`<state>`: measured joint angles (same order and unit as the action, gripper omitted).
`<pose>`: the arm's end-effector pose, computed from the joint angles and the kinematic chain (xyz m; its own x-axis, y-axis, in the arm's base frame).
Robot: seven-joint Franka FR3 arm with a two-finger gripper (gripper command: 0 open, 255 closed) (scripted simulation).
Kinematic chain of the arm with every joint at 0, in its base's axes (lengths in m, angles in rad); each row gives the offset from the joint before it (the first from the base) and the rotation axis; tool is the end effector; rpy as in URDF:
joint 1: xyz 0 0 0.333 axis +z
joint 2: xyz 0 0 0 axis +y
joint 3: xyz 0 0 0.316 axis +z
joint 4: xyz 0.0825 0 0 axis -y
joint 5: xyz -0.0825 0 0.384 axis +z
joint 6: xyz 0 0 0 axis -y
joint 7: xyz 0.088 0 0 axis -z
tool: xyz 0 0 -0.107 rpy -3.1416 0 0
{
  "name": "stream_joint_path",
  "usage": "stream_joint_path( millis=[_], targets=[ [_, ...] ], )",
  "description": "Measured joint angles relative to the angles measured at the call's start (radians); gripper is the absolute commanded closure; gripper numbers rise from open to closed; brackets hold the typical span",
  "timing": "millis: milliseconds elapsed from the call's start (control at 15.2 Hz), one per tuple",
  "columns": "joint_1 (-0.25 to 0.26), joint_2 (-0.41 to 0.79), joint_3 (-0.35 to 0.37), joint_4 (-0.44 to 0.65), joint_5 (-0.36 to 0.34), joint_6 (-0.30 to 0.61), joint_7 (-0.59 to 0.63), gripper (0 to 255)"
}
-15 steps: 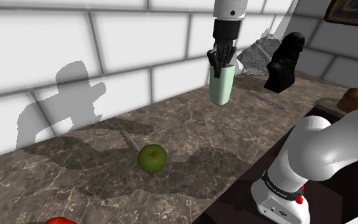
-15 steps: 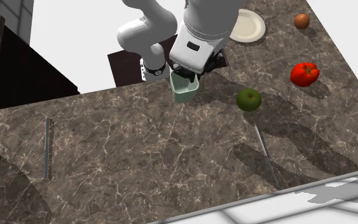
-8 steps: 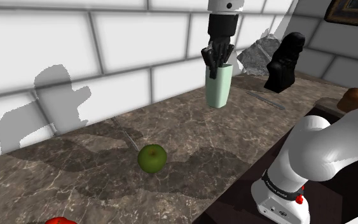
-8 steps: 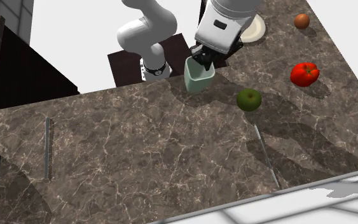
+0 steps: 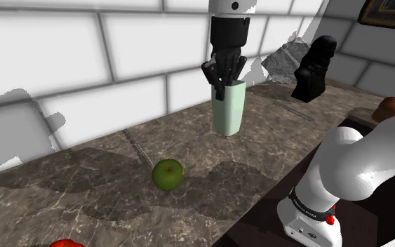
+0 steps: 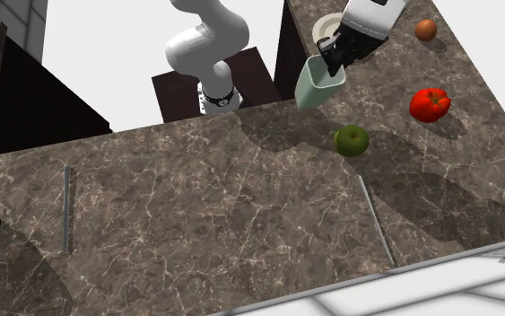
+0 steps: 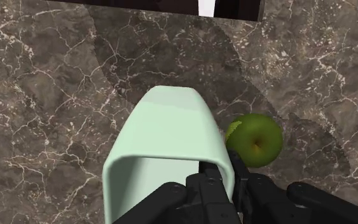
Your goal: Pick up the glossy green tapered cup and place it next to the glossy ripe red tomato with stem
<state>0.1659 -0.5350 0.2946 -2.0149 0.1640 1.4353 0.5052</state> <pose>0.3144 0.2127 0.6413 0.9954 -0.0721 -0.0637 -0.0711 -0.9973 0.0181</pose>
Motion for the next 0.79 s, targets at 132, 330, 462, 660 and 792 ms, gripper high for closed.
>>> stream_joint_path(
  millis=[132,330,462,660,792],
  targets=[
    [0.010,0.026,0.044,0.029,0.018,0.004,0.054,255],
    [0.026,0.059,0.108,0.066,0.040,0.010,0.134,255],
    [0.033,0.097,0.153,0.109,0.047,0.012,0.190,255],
    [0.041,0.165,0.223,0.176,0.047,0.022,0.274,255],
    [0.048,0.203,0.266,0.212,0.044,0.029,0.328,255]
  ],
)
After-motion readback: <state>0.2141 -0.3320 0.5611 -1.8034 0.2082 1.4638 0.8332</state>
